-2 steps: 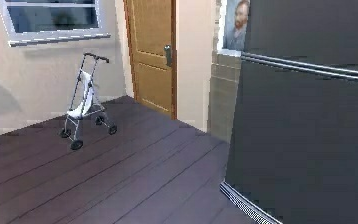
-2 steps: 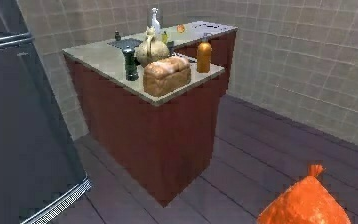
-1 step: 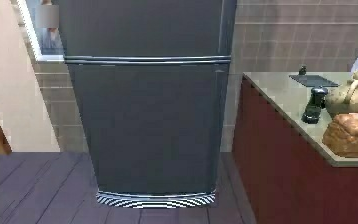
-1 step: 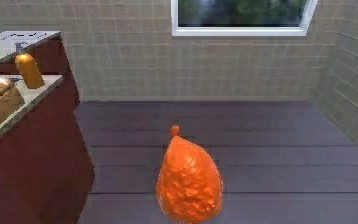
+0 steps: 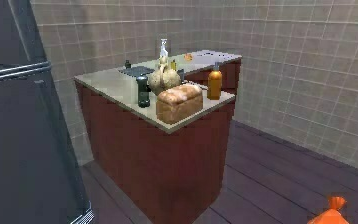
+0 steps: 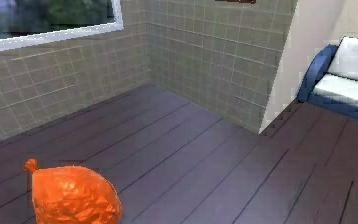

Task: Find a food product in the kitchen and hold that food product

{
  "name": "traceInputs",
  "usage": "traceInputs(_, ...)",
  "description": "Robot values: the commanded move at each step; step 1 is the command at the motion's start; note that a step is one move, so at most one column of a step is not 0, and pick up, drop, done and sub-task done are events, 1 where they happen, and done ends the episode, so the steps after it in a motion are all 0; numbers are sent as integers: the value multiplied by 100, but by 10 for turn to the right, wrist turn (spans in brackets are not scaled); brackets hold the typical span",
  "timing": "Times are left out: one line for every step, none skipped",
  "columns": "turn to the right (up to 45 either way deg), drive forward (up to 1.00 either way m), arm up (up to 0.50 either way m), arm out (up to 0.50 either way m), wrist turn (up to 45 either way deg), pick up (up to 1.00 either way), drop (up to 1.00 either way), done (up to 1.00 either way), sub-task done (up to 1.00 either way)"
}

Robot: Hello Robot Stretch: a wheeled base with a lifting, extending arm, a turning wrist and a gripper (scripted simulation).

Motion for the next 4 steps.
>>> traceInputs(180, 0, 0, 0, 0, 0, 0, 0, 0)
traceInputs(0, 40, 0, 0, 0, 0, 0, 0, 0)
traceInputs(-450, 0, 0, 0, 0, 0, 0, 0, 0)
traceInputs(-450, 0, 0, 0, 0, 0, 0, 0, 0)
